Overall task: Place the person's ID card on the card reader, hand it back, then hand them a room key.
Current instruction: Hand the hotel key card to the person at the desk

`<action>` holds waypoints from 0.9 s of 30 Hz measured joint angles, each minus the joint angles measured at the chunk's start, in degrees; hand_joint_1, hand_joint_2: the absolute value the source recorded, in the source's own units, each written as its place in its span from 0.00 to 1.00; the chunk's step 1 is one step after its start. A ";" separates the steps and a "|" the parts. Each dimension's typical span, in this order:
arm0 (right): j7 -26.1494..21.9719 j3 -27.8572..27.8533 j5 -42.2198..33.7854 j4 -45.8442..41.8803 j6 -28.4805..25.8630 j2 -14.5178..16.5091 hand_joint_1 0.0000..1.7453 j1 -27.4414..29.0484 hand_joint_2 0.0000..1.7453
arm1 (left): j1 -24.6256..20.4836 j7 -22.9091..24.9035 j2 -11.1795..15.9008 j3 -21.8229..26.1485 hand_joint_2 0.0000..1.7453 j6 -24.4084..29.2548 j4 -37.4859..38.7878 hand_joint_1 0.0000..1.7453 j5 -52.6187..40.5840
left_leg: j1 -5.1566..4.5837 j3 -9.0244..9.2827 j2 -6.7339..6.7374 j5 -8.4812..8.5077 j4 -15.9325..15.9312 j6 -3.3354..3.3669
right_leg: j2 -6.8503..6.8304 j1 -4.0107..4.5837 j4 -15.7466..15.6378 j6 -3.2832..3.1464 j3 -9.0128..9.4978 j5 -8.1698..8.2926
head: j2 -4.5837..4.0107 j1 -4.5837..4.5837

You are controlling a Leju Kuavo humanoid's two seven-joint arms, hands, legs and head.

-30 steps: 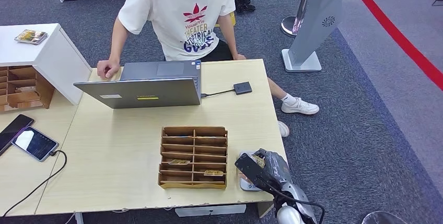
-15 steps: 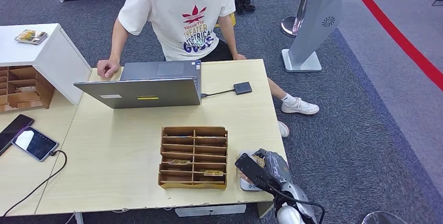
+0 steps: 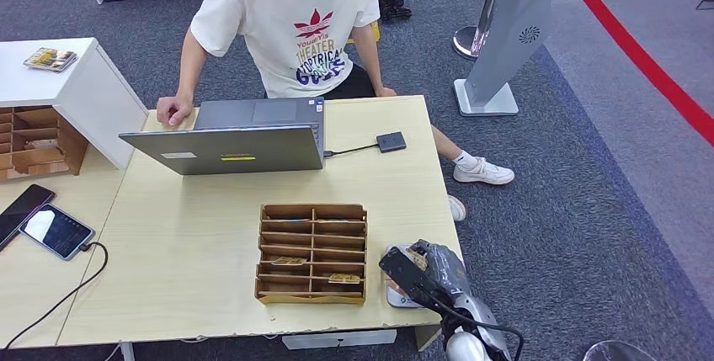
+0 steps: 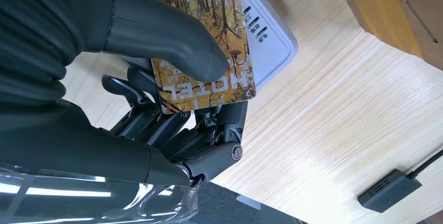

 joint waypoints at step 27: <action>-0.49 -0.19 -0.27 0.00 -0.50 0.00 1.00 0.50 1.00 | 0.00 0.01 -0.02 -0.02 0.00 0.02 0.00 0.00 0.34 | 0.00 0.04 0.00 0.00 0.00 0.00 | 0.00 0.00 0.00 0.00 0.04 0.00 | 0.00 0.00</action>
